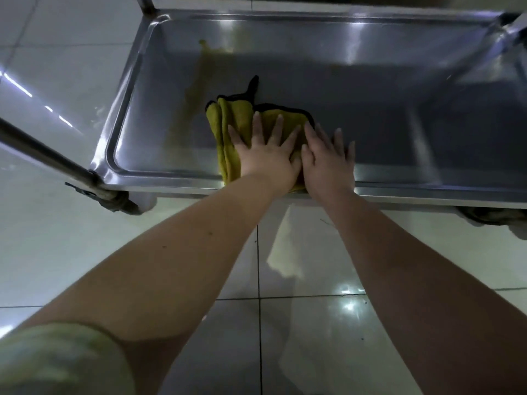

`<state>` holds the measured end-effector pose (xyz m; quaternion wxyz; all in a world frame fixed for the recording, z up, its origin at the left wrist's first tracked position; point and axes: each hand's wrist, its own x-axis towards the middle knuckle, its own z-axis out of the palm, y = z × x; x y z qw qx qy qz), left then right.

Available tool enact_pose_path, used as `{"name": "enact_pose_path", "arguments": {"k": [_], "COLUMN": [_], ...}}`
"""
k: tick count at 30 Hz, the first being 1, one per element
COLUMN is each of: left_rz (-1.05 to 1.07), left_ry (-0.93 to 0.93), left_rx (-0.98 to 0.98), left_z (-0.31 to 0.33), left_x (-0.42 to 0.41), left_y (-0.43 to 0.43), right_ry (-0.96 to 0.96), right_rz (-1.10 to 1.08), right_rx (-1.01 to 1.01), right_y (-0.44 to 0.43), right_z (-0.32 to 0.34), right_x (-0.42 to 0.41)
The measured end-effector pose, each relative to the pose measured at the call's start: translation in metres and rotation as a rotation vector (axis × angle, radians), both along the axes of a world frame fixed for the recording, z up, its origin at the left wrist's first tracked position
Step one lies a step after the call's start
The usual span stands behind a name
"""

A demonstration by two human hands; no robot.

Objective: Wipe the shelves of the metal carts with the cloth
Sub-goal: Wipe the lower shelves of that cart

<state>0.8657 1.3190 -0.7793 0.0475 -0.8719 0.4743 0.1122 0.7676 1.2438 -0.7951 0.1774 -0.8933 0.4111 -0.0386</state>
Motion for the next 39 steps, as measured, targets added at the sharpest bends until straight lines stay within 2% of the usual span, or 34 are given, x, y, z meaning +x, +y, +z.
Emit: {"name": "enact_pose_path", "arguments": {"k": [4, 9, 11, 16, 20, 23, 27, 32, 39], "left_rz": [0.054, 0.292, 0.326, 0.23, -0.102, -0.177, -0.133, 0.227, 0.214], "left_ry": [-0.04, -0.1, -0.096, -0.054, -0.035, -0.017, -0.03, -0.057, -0.073], "left_rx": [-0.062, 0.042, 0.073, 0.009, -0.072, -0.096, -0.132, -0.076, -0.113], "left_z": [-0.004, -0.008, -0.005, -0.004, -0.008, -0.009, -0.012, -0.013, -0.018], "left_x": [0.027, 0.147, 0.167, 0.132, 0.046, 0.021, 0.061, 0.133, 0.133], "left_y": [0.024, 0.123, 0.154, 0.122, 0.055, 0.032, 0.056, 0.105, 0.108], "right_ry": [0.101, 0.236, 0.242, 0.279, 0.295, 0.272, 0.238, 0.254, 0.231], "right_rz": [0.05, 0.09, 0.08, 0.075, 0.08, 0.065, 0.089, 0.032, 0.078], "right_rx": [-0.024, -0.128, -0.148, -0.165, -0.173, -0.164, -0.176, -0.172, -0.141], "right_y": [-0.001, 0.008, 0.013, 0.018, 0.015, 0.012, 0.012, 0.014, -0.011], "right_z": [-0.004, -0.011, -0.013, -0.015, -0.016, -0.016, -0.013, -0.014, -0.008], "right_x": [0.004, 0.004, 0.008, 0.012, 0.011, 0.009, 0.006, 0.012, 0.064]}}
